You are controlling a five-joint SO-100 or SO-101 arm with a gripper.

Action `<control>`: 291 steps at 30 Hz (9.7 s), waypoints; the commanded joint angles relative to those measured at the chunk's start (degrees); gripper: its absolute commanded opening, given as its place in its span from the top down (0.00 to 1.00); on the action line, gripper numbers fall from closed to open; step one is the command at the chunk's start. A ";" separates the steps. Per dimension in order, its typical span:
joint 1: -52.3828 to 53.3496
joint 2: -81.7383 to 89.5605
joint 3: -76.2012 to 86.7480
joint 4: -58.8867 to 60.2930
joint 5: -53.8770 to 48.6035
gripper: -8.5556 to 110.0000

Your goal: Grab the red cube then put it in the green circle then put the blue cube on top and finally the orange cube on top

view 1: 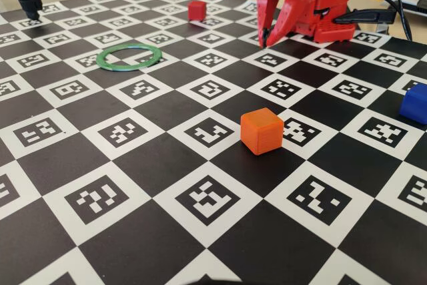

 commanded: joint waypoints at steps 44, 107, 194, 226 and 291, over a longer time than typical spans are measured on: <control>63.28 -61.79 -77.08 29.00 6.59 0.64; 79.63 -71.46 -37.09 -22.59 -1.93 0.57; 78.05 -72.25 -39.02 -20.21 -27.07 0.57; 78.13 -76.46 -42.10 -25.22 -28.83 0.57; 65.04 -73.39 -82.88 14.24 -2.29 0.94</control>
